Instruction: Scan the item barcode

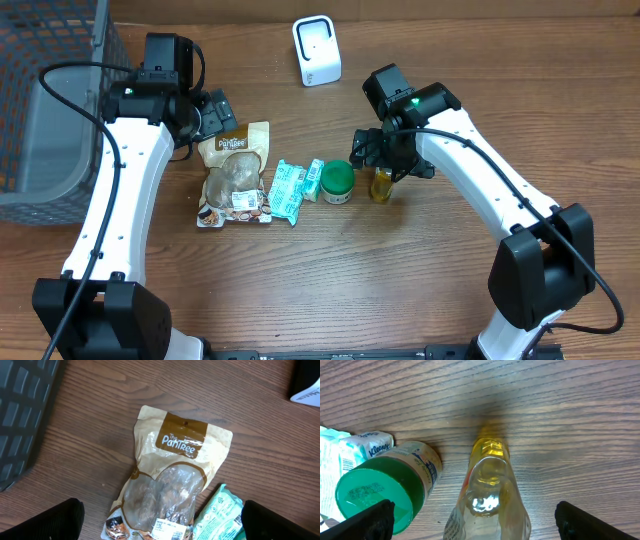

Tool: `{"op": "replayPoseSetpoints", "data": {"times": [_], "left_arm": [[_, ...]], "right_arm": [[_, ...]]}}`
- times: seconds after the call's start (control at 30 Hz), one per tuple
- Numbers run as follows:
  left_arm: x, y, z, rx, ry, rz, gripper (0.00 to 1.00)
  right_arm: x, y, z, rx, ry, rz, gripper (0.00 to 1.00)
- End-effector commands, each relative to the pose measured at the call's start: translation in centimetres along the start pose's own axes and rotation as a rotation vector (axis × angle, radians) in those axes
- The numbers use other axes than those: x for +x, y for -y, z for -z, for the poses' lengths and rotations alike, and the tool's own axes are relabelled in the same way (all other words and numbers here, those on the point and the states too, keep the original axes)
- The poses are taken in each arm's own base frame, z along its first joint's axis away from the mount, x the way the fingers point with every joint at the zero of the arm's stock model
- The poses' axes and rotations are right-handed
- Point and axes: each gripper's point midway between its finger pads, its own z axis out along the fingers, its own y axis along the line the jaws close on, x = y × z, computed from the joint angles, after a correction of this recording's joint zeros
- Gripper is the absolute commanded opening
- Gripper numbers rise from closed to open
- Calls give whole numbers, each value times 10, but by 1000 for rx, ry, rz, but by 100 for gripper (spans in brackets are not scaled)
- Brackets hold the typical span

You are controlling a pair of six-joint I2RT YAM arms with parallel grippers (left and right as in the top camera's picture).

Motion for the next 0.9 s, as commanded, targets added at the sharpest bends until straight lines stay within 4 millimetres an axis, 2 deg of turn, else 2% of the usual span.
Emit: {"op": "replayPoseSetpoints", "data": {"times": [0.0, 0.23, 0.53, 0.67, 0.87], "left_arm": [[-4, 1, 5, 3, 19, -3, 100], [-4, 1, 5, 3, 19, -3, 100], [-4, 1, 5, 3, 19, -3, 100], [-4, 1, 5, 3, 19, -3, 99], [-4, 1, 5, 3, 19, -3, 100]], "right_arm": [[0, 0, 0, 5, 6, 0, 100], [0, 0, 0, 6, 7, -34, 99], [-2, 4, -1, 26, 19, -53, 89], [-2, 4, 0, 26, 18, -54, 82], [0, 6, -1, 36, 12, -128, 81]]}}
